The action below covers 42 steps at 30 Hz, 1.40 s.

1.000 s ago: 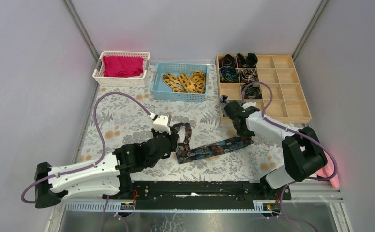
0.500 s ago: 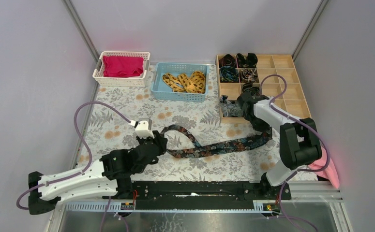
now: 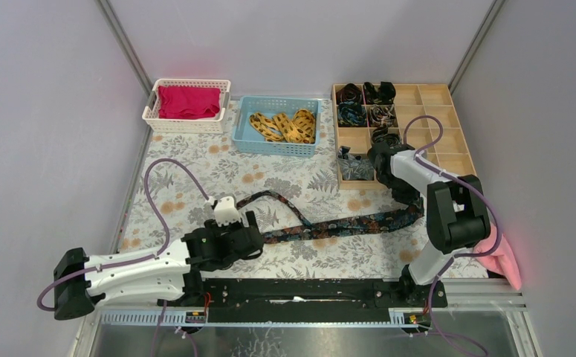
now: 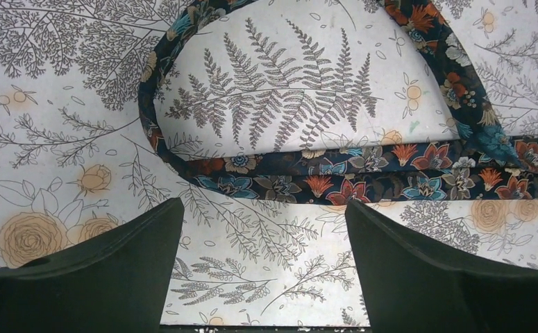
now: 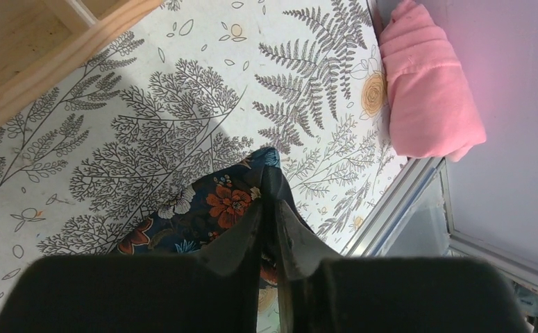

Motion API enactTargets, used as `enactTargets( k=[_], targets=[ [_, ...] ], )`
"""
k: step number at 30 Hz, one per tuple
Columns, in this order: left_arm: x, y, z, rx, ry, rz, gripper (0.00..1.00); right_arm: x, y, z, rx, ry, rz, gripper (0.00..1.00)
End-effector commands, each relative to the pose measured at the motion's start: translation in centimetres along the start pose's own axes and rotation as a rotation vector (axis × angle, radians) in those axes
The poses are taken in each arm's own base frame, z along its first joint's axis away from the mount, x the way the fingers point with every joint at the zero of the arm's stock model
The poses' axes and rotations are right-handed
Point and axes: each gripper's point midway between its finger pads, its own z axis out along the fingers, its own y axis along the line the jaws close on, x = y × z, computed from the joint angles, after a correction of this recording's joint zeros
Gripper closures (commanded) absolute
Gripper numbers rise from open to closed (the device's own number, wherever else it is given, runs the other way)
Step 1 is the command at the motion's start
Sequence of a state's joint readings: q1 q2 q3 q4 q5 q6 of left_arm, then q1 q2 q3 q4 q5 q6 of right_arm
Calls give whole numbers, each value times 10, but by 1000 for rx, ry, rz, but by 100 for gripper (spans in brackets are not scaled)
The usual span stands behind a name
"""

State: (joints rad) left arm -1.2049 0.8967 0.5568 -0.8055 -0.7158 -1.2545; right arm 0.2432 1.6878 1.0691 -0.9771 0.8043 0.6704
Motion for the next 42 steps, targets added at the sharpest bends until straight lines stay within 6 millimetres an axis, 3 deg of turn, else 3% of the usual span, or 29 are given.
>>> enactTargets(
  k=[1,6,10,13,14,17,25,28,31,36,42],
  targets=[
    [-22,-1,-5,-8,-85,-59,4,-16,-3,-7,-25,-64,70,84],
    [-76,-23,-16,-1,-252,-57,5,-27,24,-40,-259,-158,94,89],
    [-108,-30,2,-98,-265,4,8,-33,34,-67,-354,-218,75,87],
    [-109,-26,33,-181,-168,104,15,-36,33,-75,-389,-250,83,87],
    [-109,-24,42,-207,-145,129,24,-37,33,-77,-402,-256,86,87],
    [-108,-21,60,-245,-93,206,37,-38,37,-85,-469,-272,100,87],
    [-110,-11,106,-209,32,283,30,-39,42,-96,-554,-289,104,88],
    [-104,-9,125,-201,70,283,32,-40,39,-98,-558,-296,106,88],
    [-97,-8,144,-188,121,285,39,-41,38,-100,-566,-305,115,88],
    [-85,-10,149,-162,162,289,54,-43,32,-99,-547,-317,124,88],
    [-73,-4,148,-166,192,296,64,-41,35,-99,-559,-312,122,88]
  ],
)
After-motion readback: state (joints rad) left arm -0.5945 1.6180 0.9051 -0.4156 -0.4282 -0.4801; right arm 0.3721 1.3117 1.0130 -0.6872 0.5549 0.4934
